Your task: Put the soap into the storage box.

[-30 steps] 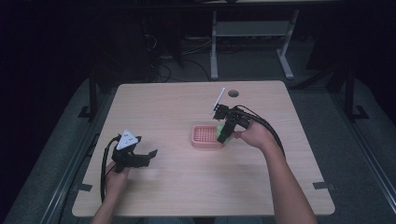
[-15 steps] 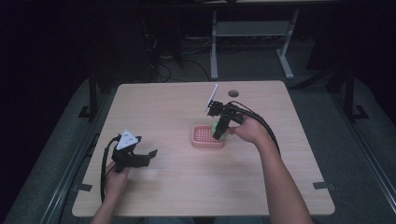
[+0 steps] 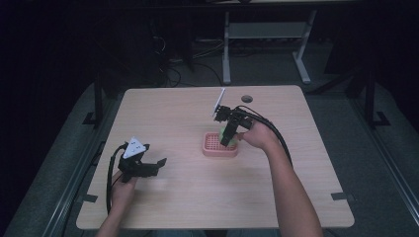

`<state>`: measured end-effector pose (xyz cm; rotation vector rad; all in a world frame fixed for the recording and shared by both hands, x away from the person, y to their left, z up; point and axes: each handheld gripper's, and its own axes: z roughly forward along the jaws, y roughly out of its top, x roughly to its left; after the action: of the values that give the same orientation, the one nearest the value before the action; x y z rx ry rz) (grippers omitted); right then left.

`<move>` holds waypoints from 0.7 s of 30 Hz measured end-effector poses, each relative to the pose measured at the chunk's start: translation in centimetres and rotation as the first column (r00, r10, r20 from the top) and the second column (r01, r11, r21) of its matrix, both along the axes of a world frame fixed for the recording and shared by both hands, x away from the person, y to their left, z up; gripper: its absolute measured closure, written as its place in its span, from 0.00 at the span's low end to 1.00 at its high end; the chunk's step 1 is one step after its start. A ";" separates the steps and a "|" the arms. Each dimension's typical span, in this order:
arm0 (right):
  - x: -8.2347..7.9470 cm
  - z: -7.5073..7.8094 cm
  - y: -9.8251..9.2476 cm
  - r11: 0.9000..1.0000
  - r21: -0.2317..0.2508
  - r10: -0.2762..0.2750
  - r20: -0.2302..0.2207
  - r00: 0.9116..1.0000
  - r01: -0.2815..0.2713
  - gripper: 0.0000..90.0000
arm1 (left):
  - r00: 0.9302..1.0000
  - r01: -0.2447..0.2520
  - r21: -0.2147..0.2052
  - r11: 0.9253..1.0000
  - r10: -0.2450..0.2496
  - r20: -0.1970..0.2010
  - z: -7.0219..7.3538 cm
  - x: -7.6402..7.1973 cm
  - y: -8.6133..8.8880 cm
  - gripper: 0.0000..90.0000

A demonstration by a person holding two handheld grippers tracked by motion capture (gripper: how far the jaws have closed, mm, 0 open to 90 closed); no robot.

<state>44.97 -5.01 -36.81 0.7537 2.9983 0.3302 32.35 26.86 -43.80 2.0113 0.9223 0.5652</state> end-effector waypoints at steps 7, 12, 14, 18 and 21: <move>0.4 -0.6 0.5 1.000 0.009 -0.002 0.000 1.000 0.002 0.28 | 1.000 0.000 0.005 1.000 0.000 -0.003 0.0 0.0 0.0 0.16; 0.7 -1.3 0.9 1.000 0.003 -0.009 -0.014 1.000 0.009 0.28 | 1.000 -0.001 0.001 1.000 0.001 0.000 0.0 0.0 0.0 0.16; 0.9 -1.6 1.0 1.000 0.004 -0.014 -0.012 1.000 0.014 0.28 | 1.000 0.000 0.003 1.000 0.000 0.000 0.0 0.0 0.0 0.16; 1.0 -2.0 1.1 1.000 0.007 -0.028 -0.017 0.999 0.028 0.28 | 1.000 0.001 0.006 1.000 -0.001 -0.003 0.0 0.0 0.0 0.16; 1.2 -2.2 1.1 0.999 0.014 -0.034 -0.016 0.999 0.034 0.28 | 1.000 0.002 0.007 1.000 -0.002 -0.002 0.0 0.0 0.0 0.16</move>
<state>46.16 -3.90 -39.05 0.8108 2.9971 0.3458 32.36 26.86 -43.79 2.0193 0.9202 0.5667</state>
